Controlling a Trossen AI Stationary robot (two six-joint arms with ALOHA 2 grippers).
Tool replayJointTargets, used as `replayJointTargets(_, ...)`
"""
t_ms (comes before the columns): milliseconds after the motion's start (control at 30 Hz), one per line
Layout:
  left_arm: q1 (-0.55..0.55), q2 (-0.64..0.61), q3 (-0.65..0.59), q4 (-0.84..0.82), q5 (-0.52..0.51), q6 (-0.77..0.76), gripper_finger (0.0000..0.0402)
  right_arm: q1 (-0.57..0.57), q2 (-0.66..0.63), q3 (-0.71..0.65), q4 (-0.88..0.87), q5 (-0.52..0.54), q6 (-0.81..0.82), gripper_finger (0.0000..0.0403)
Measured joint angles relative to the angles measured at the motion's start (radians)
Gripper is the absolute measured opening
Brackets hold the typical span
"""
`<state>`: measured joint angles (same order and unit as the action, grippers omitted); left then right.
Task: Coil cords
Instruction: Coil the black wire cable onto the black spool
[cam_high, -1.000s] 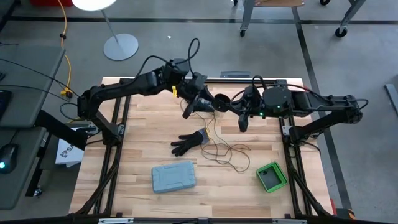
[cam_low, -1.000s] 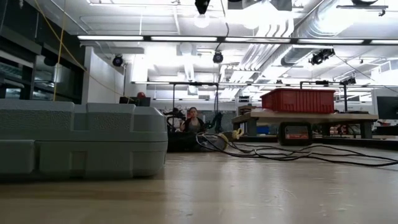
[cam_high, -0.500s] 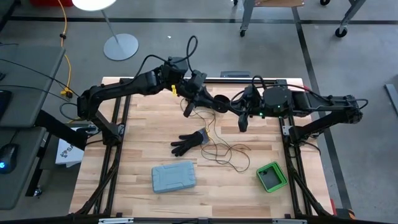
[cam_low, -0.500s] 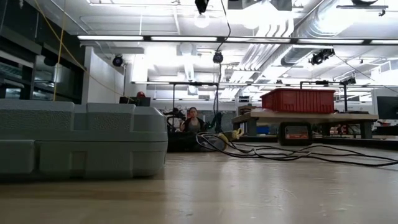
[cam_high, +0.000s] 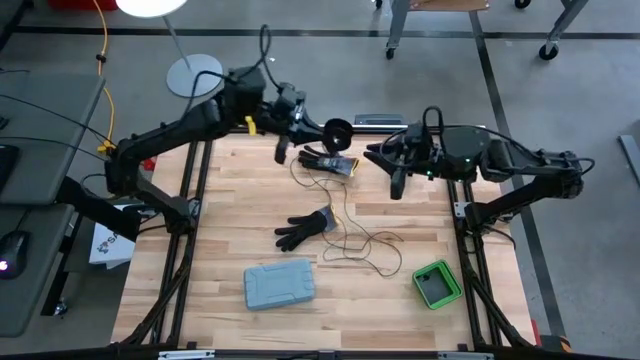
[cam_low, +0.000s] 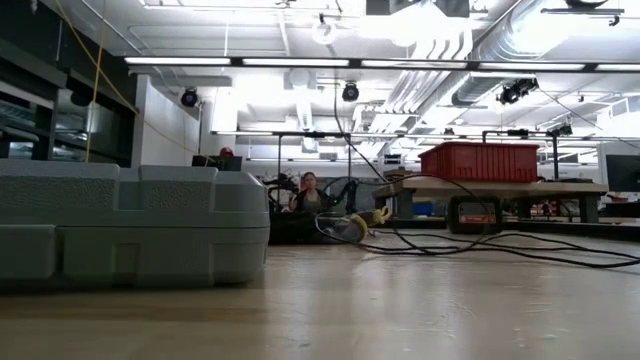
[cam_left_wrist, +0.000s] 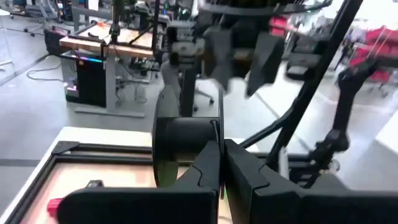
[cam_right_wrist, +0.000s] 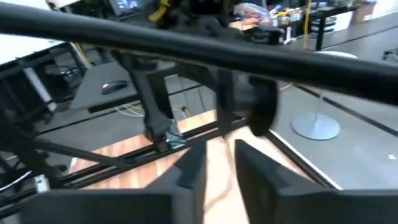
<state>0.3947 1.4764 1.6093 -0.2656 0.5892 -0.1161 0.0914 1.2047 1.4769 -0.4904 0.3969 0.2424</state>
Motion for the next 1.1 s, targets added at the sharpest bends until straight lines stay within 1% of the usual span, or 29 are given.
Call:
replayJointTargets(100, 0.013, -0.036, -0.001, 0.039, 0.003, -0.054, 0.0001, 0.000, 0.031, 0.000, 0.006, 0.035, 0.003, 0.0145)
replayJointTargets(167, 0.012, -0.056, -0.001, 0.076, 0.000, -0.071, 0.0001, 0.000, 0.080, 0.000, 0.013, 0.076, -0.002, 0.0178)
replayJointTargets(267, 0.007, -0.070, -0.001, 0.126, 0.000, -0.091, 0.0001, -0.014, 0.175, -0.003, 0.078, 0.098, -0.030, 0.0209)
replayJointTargets(333, 0.001, -0.073, -0.001, 0.152, -0.010, -0.103, 0.0001, -0.025, 0.234, -0.003, 0.170, 0.060, -0.041, 0.0217)
replayJointTargets(433, 0.002, -0.078, -0.001, 0.161, -0.035, -0.108, 0.0001, -0.041, 0.307, -0.003, 0.314, 0.010, -0.042, 0.0219)
replayJointTargets(533, 0.005, -0.079, -0.001, 0.160, -0.037, -0.103, 0.0000, -0.053, 0.352, -0.003, 0.385, 0.013, -0.037, 0.0219)
replayJointTargets(633, 0.005, -0.084, -0.002, 0.159, -0.036, -0.092, 0.0000, -0.065, 0.360, -0.003, 0.390, 0.020, -0.015, 0.0219)
replayJointTargets(733, 0.020, -0.105, -0.002, 0.158, -0.030, -0.091, 0.0000, -0.066, 0.357, -0.003, 0.388, 0.036, -0.011, 0.0203)
replayJointTargets(800, 0.033, -0.118, -0.002, 0.160, -0.032, -0.089, 0.0000, -0.063, 0.346, -0.003, 0.380, 0.040, -0.019, 0.0178)
replayJointTargets(867, 0.049, -0.131, -0.002, 0.153, -0.036, -0.083, 0.0000, -0.058, 0.330, -0.003, 0.365, 0.041, -0.036, 0.0142)
replayJointTargets(1000, 0.070, -0.145, -0.002, 0.154, -0.070, -0.108, 0.0000, -0.056, 0.308, -0.003, 0.358, 0.047, -0.060, 0.0038)
replayJointTargets(1033, 0.070, -0.146, -0.002, 0.156, -0.087, -0.115, 0.0000, -0.056, 0.306, -0.003, 0.375, 0.044, -0.069, 0.0020)
replayJointTargets(1067, 0.067, -0.146, -0.002, 0.156, -0.103, -0.119, 0.0000, -0.056, 0.305, -0.003, 0.386, 0.036, -0.083, 0.0012)
replayJointTargets(1100, 0.062, -0.143, -0.002, 0.156, -0.115, -0.123, 0.0000, -0.058, 0.304, -0.003, 0.394, 0.027, -0.088, 0.0016)
